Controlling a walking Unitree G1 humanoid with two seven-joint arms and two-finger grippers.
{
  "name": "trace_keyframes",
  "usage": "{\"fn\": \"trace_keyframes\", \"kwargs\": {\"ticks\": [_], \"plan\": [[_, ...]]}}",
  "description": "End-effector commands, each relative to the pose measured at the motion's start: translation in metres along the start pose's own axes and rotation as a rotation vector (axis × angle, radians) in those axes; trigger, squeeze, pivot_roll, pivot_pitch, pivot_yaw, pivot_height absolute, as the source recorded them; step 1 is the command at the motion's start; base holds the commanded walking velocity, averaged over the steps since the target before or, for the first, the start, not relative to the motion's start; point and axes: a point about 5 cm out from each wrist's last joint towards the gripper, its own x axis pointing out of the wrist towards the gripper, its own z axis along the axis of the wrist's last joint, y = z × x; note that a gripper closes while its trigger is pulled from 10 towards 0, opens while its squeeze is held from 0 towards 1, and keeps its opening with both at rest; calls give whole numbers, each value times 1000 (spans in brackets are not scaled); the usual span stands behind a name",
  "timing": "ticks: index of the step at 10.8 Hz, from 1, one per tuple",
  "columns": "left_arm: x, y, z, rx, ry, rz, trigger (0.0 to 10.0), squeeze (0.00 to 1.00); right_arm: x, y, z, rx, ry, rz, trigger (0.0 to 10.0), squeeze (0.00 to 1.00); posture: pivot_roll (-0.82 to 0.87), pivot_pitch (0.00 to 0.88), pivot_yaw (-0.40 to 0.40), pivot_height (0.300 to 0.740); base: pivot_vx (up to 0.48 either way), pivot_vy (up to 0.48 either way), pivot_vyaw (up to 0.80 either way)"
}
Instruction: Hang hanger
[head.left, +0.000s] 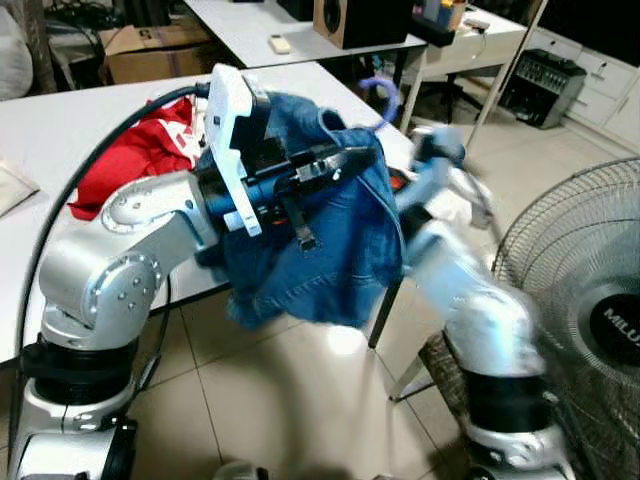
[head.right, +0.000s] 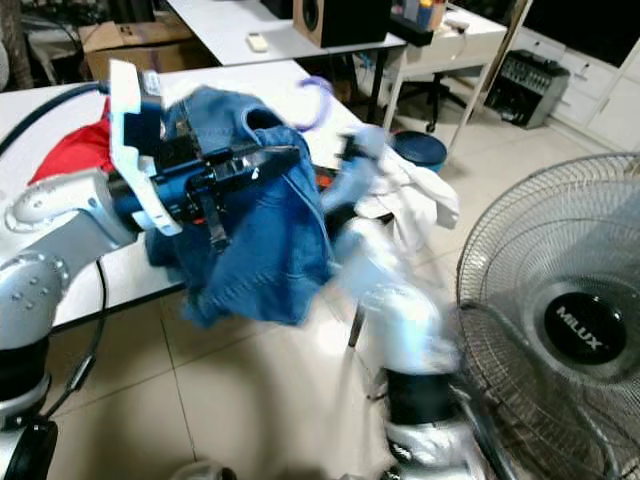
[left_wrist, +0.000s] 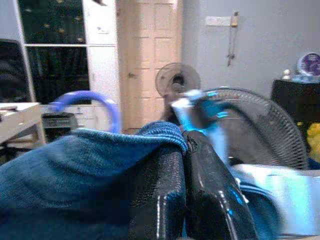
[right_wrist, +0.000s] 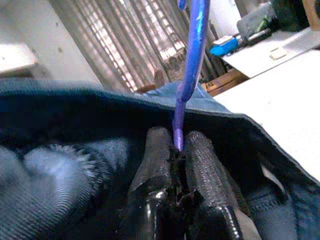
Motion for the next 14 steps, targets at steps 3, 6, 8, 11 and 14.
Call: {"fn": "trace_keyframes", "kwargs": {"ticks": [3, 6, 8, 11, 14], "plan": [[-24, 30, -11, 87, 76, 380, 0, 0, -43, -19, -7, -227, 158, -96, 10000, 0, -30, 16, -58, 740, 0, 0, 0], [-29, -1, -26, 4, 105, 266, 0, 0, -48, -27, 6, -173, 37, -222, 10000, 0, -42, 35, -77, 740, 0, 0, 0], [-31, -27, -44, -5, 153, 152, 0, 0, -35, -18, 27, -198, -60, -165, 10000, 0, -55, 25, -72, 740, 0, 0, 0], [-24, -26, -35, 48, 92, 185, 3529, 0, -25, -10, 27, -267, -43, -96, 10000, 0, -60, 12, -64, 740, 0, 0, 0], [-36, 7, -5, -62, -96, 331, 10000, 1000, -18, -13, 20, -285, -6, -60, 10000, 0, -12, 46, -79, 740, 0, 0, 0]]}}
